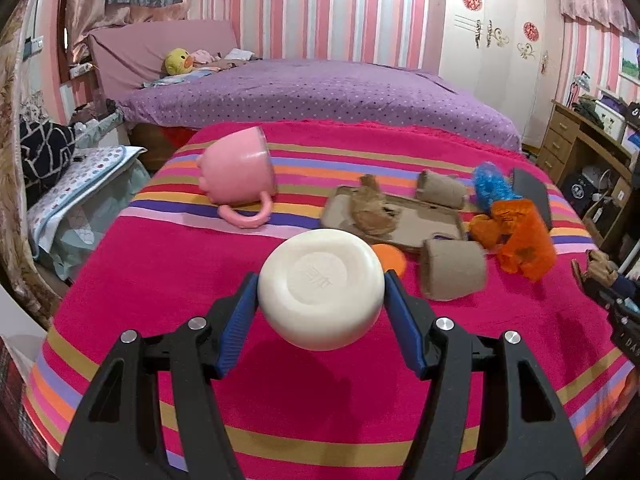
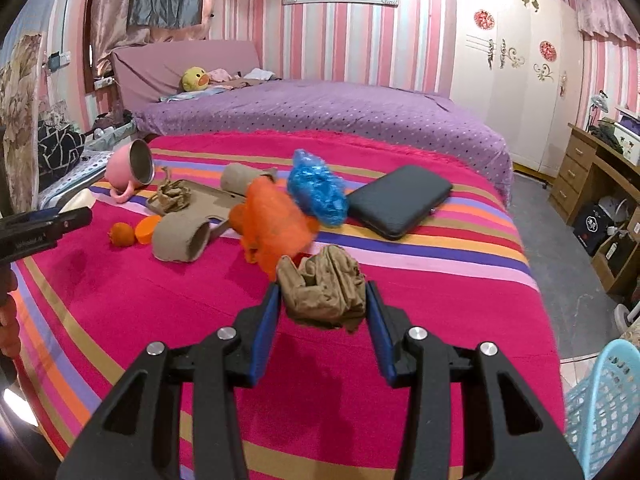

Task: Collect trash
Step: 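Carry the white lid and brown paper over the blue basket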

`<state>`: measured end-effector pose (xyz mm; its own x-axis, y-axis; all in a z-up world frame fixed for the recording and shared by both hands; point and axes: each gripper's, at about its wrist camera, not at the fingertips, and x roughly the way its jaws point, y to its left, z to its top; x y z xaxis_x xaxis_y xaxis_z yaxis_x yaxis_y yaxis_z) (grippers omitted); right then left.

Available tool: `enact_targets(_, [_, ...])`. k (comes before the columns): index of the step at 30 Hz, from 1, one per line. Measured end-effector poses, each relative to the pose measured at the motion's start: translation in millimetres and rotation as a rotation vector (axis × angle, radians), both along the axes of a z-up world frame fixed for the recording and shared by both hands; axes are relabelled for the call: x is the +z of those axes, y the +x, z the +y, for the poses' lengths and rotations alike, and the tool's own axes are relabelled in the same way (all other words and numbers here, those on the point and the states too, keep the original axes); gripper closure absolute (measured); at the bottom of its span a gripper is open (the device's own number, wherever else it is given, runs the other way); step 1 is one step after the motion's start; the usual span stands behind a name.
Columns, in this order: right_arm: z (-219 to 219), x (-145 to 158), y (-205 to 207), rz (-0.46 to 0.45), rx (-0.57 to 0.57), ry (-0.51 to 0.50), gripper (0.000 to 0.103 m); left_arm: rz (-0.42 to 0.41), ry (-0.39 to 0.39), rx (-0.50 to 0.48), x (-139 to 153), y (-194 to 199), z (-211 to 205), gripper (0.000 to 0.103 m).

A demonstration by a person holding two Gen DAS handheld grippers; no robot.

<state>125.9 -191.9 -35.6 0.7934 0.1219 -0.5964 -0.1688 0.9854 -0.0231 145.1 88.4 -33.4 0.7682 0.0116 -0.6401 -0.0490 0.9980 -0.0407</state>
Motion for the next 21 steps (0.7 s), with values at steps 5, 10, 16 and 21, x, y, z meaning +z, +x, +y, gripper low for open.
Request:
enact_targets(5, [-23.9,2.9,-4.1,-0.013,-0.026,0.000,0.061,-0.007,-0.018,-0.058,5.3,0.4,-35.7,0.042])
enact_targets(10, [-47.7,7.3,-7.2,-0.028,-0.053,0.008,0.061,-0.023,-0.006,-0.112,7.7,-6.3,-72.5,0.042])
enact_targets(16, [-83.0,13.8,-15.2,-0.040,-0.096,0.000,0.061,-0.030,-0.007,-0.152,8.2,-13.2,-111.6,0.042])
enact_targets(21, [-116.7,16.9,-25.7,-0.048,-0.140,-0.005,0.061,-0.049,0.012,-0.172,9.8,-20.2,-141.2,0.042])
